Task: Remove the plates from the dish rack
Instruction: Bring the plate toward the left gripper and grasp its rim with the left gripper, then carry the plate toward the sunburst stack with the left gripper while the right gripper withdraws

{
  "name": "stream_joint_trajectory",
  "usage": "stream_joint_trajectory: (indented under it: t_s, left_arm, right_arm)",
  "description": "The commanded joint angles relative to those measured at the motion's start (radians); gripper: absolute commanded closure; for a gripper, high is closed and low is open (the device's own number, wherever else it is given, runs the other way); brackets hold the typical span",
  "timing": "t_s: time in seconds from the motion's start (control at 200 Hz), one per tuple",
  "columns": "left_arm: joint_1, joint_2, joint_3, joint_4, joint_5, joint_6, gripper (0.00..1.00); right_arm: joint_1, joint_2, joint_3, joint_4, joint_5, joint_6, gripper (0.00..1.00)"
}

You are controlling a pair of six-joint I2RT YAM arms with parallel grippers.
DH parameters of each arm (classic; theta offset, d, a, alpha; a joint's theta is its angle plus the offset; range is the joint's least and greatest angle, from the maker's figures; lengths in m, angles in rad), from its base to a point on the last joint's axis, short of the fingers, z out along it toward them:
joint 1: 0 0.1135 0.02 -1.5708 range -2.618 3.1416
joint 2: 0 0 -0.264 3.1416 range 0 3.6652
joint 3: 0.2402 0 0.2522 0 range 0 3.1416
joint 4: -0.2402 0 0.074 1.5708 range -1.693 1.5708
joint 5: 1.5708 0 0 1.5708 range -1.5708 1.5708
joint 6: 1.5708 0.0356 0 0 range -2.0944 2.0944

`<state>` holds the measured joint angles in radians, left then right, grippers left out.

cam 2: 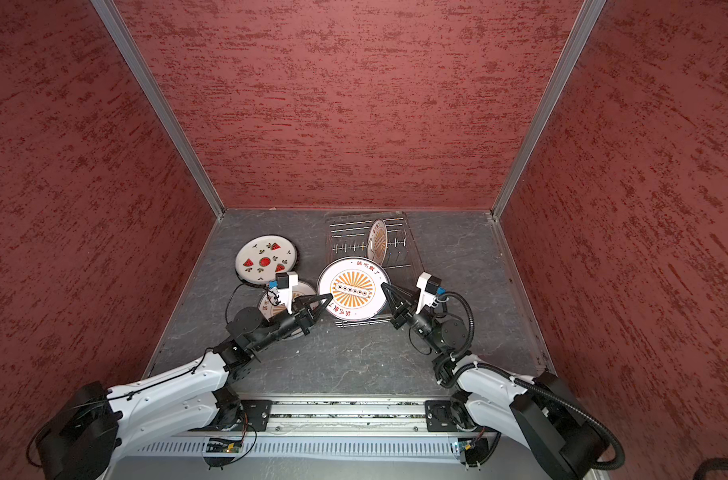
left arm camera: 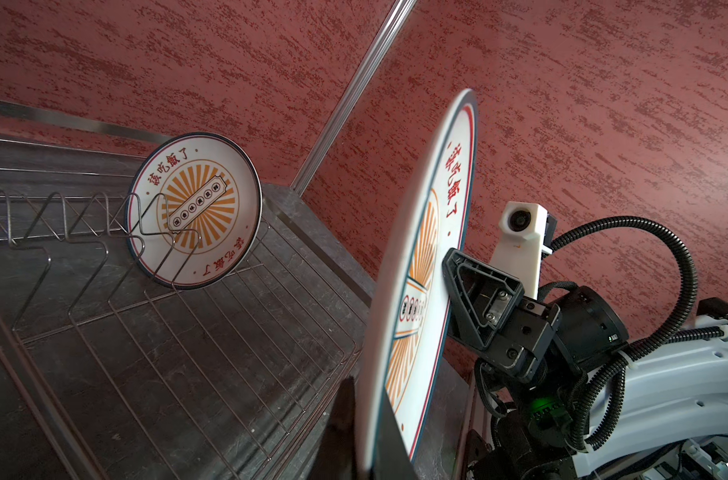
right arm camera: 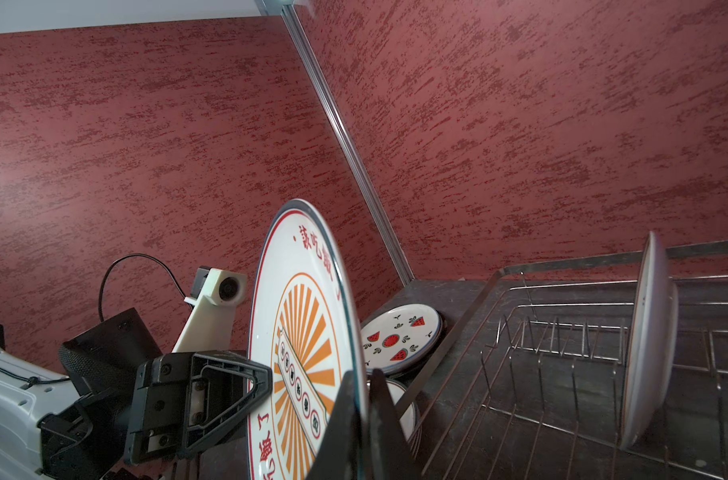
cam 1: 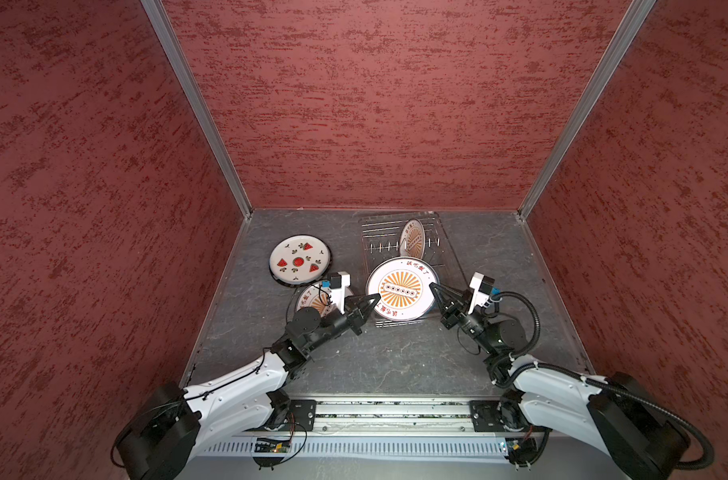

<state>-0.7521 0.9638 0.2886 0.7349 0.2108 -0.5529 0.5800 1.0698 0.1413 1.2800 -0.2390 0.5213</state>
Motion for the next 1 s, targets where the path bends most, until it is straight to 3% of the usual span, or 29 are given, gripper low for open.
stream_joint_trajectory:
  t_s: [0.0, 0.135, 0.17, 0.261, 0.286, 0.997]
  left_arm:
    - [-0.006, 0.014, 0.011, 0.083, 0.02, -0.028, 1.0]
    - [-0.004, 0.024, 0.006, 0.115, 0.022, -0.037, 1.0]
    - [-0.004, 0.025, 0.003, 0.124, 0.017, -0.038, 1.0]
    - [-0.004, 0.022, 0.0, 0.13, 0.006, -0.039, 1.0]
    - [-0.004, 0.02, 0.0, 0.131, 0.002, -0.04, 1.0]
    - [0.019, -0.054, -0.04, 0.104, -0.079, -0.06, 1.0]
  right_arm:
    - [-0.005, 0.007, 0.034, 0.056, -0.033, 0.001, 0.87]
    - [-0.005, 0.005, 0.035, 0.054, -0.064, -0.011, 0.64]
    - [-0.005, 0.005, 0.038, 0.049, -0.072, -0.016, 0.52]
    - [-0.005, 0.007, 0.048, 0.026, -0.076, -0.007, 0.08]
    - [-0.005, 0.009, 0.05, 0.021, -0.074, -0.002, 0.02]
    - [-0.005, 0.043, 0.064, 0.031, -0.123, -0.037, 0.01]
